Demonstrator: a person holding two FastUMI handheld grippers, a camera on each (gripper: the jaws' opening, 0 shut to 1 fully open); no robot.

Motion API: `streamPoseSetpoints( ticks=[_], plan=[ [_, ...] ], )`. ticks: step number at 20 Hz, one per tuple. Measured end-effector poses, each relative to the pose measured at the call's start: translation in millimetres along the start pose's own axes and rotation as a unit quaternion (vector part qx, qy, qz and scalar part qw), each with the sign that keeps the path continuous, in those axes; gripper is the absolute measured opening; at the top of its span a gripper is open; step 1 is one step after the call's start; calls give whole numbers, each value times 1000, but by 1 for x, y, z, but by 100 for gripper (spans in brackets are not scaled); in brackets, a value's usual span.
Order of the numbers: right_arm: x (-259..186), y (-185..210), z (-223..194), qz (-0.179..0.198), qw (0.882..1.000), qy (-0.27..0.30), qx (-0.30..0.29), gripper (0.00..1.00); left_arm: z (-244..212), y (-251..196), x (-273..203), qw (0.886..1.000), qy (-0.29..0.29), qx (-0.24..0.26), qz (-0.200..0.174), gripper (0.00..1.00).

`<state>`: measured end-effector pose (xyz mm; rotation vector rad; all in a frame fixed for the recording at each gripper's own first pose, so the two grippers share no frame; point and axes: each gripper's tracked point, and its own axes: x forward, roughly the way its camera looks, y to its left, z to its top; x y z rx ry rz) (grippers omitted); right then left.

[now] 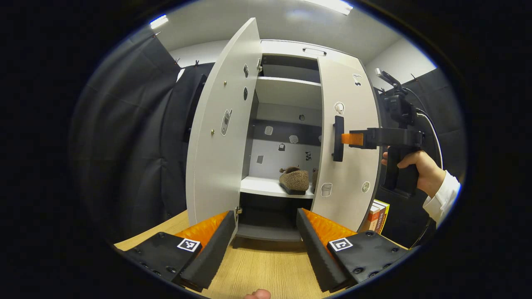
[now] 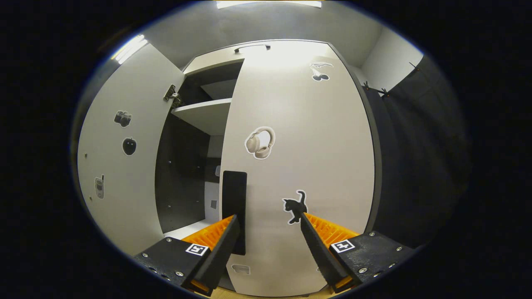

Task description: Grab one shoe with the right hand and put it into the shoe cabinet, grab the other shoe with the left hand and put it into the shoe cabinet; then close the right door with the right hand and the left door with the left hand.

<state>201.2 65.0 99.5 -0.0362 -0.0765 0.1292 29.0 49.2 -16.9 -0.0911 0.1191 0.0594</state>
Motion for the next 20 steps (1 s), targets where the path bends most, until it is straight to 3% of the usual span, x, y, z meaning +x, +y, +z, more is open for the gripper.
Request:
streamPoseSetpoints(
  ticks=[11, 13, 16, 20],
  plan=[
    [-71, -34, -5, -28, 1000, 4, -5, 92, 12, 12, -5, 1000, -6, -15, 18, 94],
    [-84, -39, -10, -33, 999, 5, 12, 92, 16, 15, -8, 1000, -9, -13, 22, 97],
    [-98, -49, -21, -44, 999, 9, 26, 92, 27, 39, -15, 998, -25, -3, 55, 96],
    [-114, -54, -28, -55, 998, 10, 26, 92, 60, 105, -28, 990, -45, -11, 131, 100]
  ],
)
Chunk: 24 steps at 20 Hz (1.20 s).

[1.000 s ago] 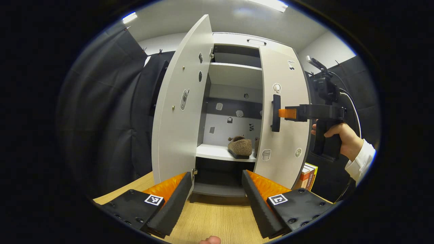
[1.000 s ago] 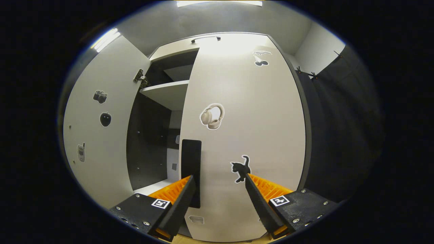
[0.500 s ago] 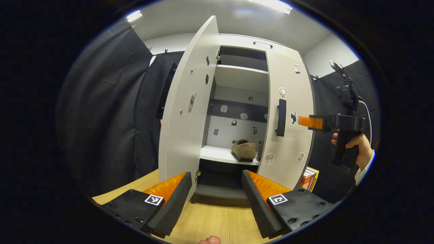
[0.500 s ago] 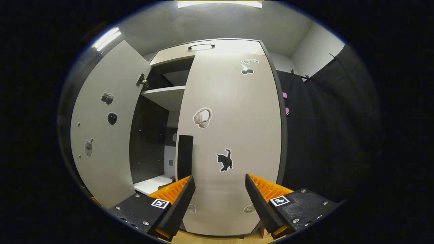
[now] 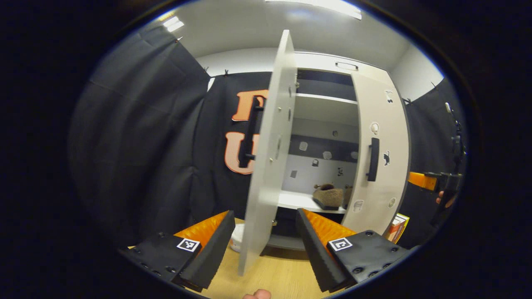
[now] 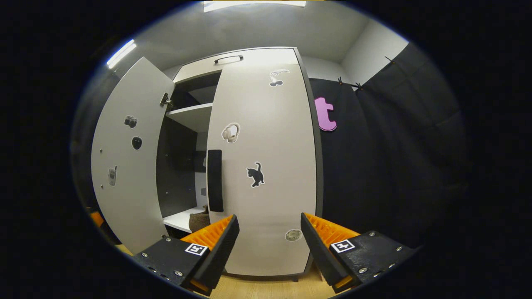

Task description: Grab one shoe with the right hand and put it into the shoe cabinet, grab the other shoe with the left hand and put it into the shoe cabinet; then close the right door with the right hand and the left door with the left hand.

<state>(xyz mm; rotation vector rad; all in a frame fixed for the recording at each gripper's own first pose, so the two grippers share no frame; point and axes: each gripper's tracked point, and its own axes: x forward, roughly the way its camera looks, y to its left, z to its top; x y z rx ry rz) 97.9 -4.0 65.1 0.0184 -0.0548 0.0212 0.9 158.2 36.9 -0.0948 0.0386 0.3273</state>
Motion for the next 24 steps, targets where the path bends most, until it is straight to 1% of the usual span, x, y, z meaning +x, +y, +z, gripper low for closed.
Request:
streamPoseSetpoints(
  ticks=[1, 2, 3, 5, 6, 7, 8, 11, 12, 13, 14, 16, 18, 22, 23, 24],
  plan=[
    [-4, 1, 1, 0, 1000, -4, 1, 92, 15, 23, 5, 1000, -10, 5, 24, 97],
    [-6, 1, 1, 0, 1000, -5, 1, 92, 31, 46, 12, 999, -17, 10, 49, 96],
    [-9, 2, -1, 1, 1000, -2, -1, 92, 47, 66, 20, 997, -26, 13, 69, 100],
    [-12, 7, -2, 8, 1000, 0, 2, 92, 74, 85, 42, 996, -37, 15, 78, 99],
    [-13, 10, -2, 12, 1000, 0, 3, 92, 83, 89, 55, 996, -42, 18, 75, 96],
    [-13, 12, -2, 15, 1000, 1, 4, 92, 90, 90, 67, 996, -44, 25, 72, 99],
    [-14, 13, -3, 17, 1000, 2, 4, 92, 93, 88, 78, 996, -47, 37, 69, 96],
    [-15, 15, -3, 18, 1000, 2, 0, 92, 92, 74, 106, 996, -42, 61, 58, 96],
    [-16, 14, -4, 17, 1000, 2, -1, 92, 91, 70, 110, 995, -40, 67, 57, 94],
    [-17, 13, -4, 16, 1000, 3, -3, 92, 94, 72, 109, 994, -46, 78, 63, 94],
    [-17, 13, -5, 16, 1000, 3, -3, 92, 96, 70, 110, 993, -50, 82, 61, 93],
    [-17, 13, -8, 17, 1000, 6, 2, 92, 94, 69, 111, 995, -50, 69, 54, 92],
    [-16, 15, -7, 22, 1000, 7, 9, 92, 90, 66, 109, 997, -42, 49, 40, 94],
    [-16, 15, -1, 24, 1000, -2, 1, 92, 91, 48, 105, 997, -43, 54, 16, 95],
    [-16, 13, -1, 23, 1000, -2, -2, 92, 90, 42, 104, 998, -43, 50, 6, 91],
    [-16, 13, -1, 24, 1000, -2, -3, 92, 88, 35, 102, 998, -39, 43, -2, 91]
  ],
)
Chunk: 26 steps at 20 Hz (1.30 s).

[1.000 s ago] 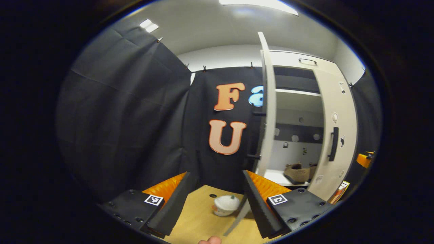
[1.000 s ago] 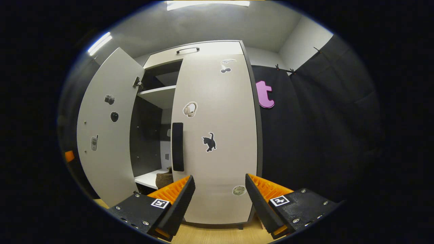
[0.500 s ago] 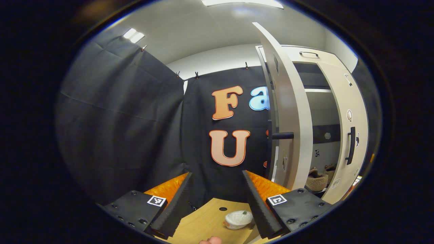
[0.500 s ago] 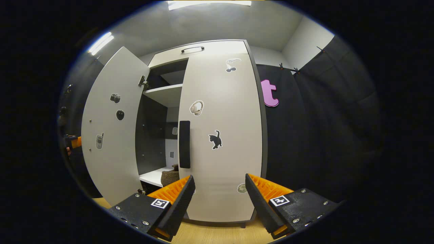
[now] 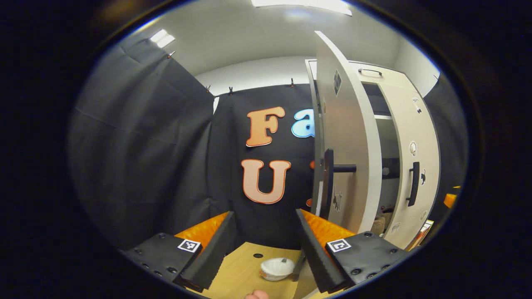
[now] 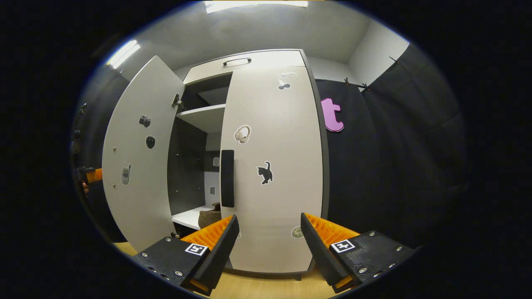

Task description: Grab one shoe with the right hand and put it into the shoe cabinet, grab the other shoe with the left hand and put it into the shoe cabinet; then close the right door with the right hand and the left door with the left hand.

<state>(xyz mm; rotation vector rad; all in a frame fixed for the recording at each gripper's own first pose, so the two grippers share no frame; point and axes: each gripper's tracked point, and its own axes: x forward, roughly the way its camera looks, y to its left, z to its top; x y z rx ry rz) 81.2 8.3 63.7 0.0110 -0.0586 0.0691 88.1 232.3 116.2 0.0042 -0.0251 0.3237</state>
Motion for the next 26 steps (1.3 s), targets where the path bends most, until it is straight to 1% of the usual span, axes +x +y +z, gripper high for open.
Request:
streamPoseSetpoints(
  ticks=[2, 4, 5, 6, 7, 9, 10, 12, 13, 14, 15, 16, 18, 19, 21, 22, 24, 25, 26],
  plan=[
    [-1, -1, 1, 1, 1000, 0, 5, 92, -1, -18, -4, 1000, 4, -12, -18, 99],
    [-3, -3, 1, 1, 1000, 1, 9, 92, -3, -38, -5, 999, 9, -21, -41, 91],
    [-4, -5, 1, 0, 1000, 2, 10, 92, -5, -50, -6, 998, 12, -28, -59, 91],
    [-5, -7, 2, -1, 1000, 1, 9, 92, -6, -63, -4, 996, 16, -38, -75, 99],
    [-7, -9, 3, -3, 1000, 0, 8, 92, -8, -74, -4, 995, 21, -48, -90, 99],
    [-11, -16, 6, -10, 1000, -4, 5, 92, -11, -98, -3, 991, 26, -56, -115, 91],
    [-13, -18, 7, -14, 1000, -5, 6, 92, -11, -110, -1, 990, 25, -53, -124, 95],
    [-16, -20, 7, -17, 1000, -5, 12, 92, -13, -136, 4, 988, 26, -50, -146, 95],
    [-18, -21, 7, -18, 1000, -3, 13, 92, -13, -149, 6, 986, 27, -54, -158, 99],
    [-20, -22, 7, -21, 1000, -3, 12, 92, -13, -157, 8, 985, 28, -55, -164, 99],
    [-22, -24, 7, -24, 1000, -3, 10, 92, -11, -160, 11, 985, 25, -55, -162, 99],
    [-25, -25, 6, -26, 1000, -5, 9, 92, -7, -164, 13, 985, 22, -56, -163, 93],
    [-29, -27, 4, -31, 999, -2, 11, 92, -5, -176, 14, 982, 21, -66, -175, 99],
    [-30, -28, 2, -32, 999, 2, 13, 92, -4, -184, 14, 980, 23, -71, -183, 96],
    [-32, -29, 1, -33, 999, 6, 18, 92, -8, -198, 17, 978, 30, -72, -196, 96],
    [-33, -29, 1, -34, 999, 5, 19, 92, -13, -204, 20, 977, 35, -71, -200, 99],
    [-34, -28, 1, -33, 999, 5, 18, 92, -19, -213, 26, 975, 43, -72, -207, 99],
    [-34, -28, 1, -33, 999, 7, 16, 92, -21, -216, 29, 975, 45, -70, -208, 96],
    [-35, -28, 1, -32, 999, 7, 16, 92, -25, -218, 33, 975, 50, -67, -207, 99]
  ],
)
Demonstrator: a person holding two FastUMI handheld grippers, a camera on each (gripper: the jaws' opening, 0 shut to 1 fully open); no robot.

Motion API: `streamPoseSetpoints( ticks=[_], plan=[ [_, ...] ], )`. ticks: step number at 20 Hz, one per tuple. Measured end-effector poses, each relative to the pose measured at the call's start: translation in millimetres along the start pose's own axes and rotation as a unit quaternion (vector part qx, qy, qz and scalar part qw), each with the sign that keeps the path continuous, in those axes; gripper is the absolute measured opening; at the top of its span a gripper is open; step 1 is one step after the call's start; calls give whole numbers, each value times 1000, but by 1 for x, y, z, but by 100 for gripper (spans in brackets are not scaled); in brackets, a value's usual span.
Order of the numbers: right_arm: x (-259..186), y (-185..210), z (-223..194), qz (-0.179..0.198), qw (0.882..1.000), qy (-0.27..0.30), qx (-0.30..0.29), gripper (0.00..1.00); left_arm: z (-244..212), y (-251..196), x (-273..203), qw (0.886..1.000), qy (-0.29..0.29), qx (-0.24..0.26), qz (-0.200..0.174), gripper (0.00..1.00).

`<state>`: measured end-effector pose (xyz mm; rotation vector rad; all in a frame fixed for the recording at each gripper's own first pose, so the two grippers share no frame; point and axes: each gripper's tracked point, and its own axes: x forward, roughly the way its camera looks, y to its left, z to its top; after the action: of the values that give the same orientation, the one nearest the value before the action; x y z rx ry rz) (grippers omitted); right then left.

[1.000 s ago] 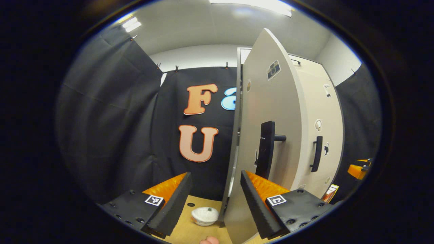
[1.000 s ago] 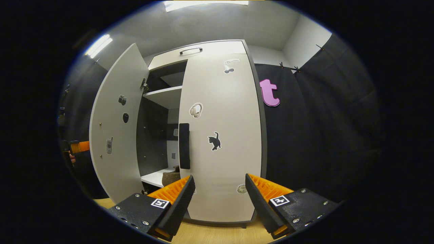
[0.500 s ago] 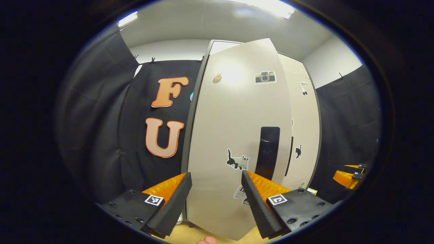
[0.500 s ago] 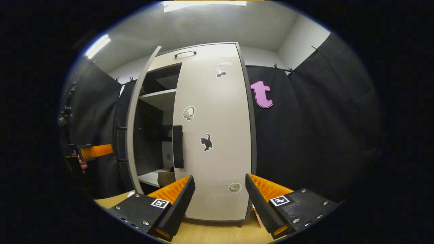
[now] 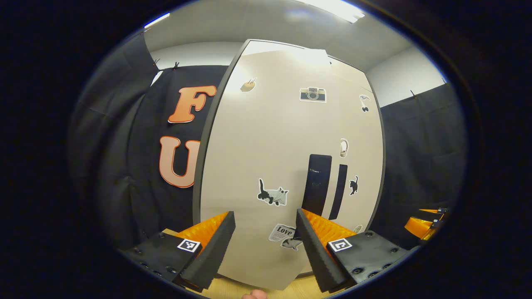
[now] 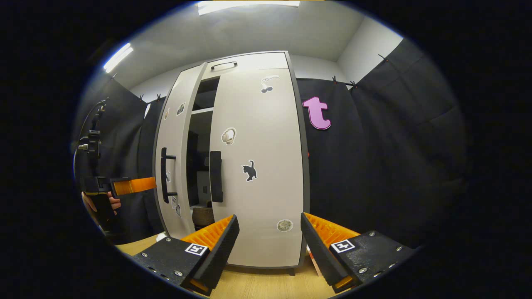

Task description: Grab one shoe with the right hand and put it into the shoe cabinet, grab the other shoe with the left hand and put it into the shoe cabinet; then close the right door with the right hand and the left door with the left hand.

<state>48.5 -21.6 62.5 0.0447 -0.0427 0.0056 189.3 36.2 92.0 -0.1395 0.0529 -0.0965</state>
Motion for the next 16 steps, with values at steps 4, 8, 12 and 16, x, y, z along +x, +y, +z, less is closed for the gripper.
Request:
streamPoseSetpoints(
  ticks=[4, 8, 12, 16],
  plan=[
    [-1, -2, 1, -1, 1000, 0, 0, 92, -9, -6, 19, 1000, 12, -7, -5, 96],
    [0, -9, 1, -6, 1000, 0, -1, 92, -12, -12, 30, 1000, 16, -19, -6, 96],
    [3, -16, 1, -11, 1000, 0, 2, 92, -14, -12, 39, 1000, 14, -1, -1, 96],
    [9, -22, 2, -15, 1000, -1, 5, 92, -16, -15, 50, 1000, 15, 4, 5, 96]
  ],
)
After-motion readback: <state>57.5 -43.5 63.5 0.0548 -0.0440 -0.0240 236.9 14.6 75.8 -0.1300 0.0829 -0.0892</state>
